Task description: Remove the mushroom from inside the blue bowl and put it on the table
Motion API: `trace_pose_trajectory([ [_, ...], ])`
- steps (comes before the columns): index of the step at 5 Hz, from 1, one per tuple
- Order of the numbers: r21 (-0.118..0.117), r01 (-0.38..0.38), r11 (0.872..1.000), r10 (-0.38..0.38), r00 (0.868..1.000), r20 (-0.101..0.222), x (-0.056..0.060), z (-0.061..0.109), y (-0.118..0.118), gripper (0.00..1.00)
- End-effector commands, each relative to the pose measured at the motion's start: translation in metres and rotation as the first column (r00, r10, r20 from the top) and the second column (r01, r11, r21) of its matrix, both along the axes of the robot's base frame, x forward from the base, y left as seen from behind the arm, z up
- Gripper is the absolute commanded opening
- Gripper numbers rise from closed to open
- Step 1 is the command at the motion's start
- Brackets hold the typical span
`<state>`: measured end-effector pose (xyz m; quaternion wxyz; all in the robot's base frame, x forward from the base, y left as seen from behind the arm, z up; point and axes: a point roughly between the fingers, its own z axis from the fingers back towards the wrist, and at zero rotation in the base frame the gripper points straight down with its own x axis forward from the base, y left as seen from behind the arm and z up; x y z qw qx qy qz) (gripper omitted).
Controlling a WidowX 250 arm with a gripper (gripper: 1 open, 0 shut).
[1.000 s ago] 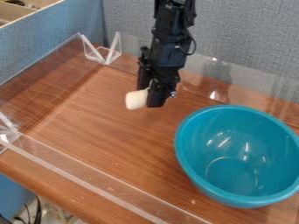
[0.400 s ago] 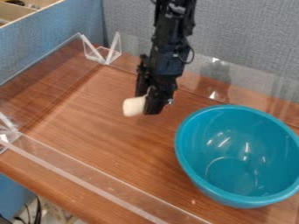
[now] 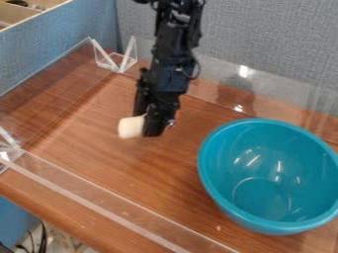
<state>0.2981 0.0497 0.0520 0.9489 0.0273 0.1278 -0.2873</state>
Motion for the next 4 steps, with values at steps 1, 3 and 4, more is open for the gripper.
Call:
trace_pose_trajectory([
  [1, 0.018, -0.009, 1.000, 0.008, 0.998, 0.056, -0.004, 0.018, 0.015, 0.00],
  [3, 0.013, -0.008, 1.000, 0.007, 0.999, 0.041, -0.016, 0.017, 0.023, 0.00],
  [4, 0.009, -0.008, 1.000, 0.008, 0.999, 0.035, -0.022, 0.017, 0.026, 0.00],
])
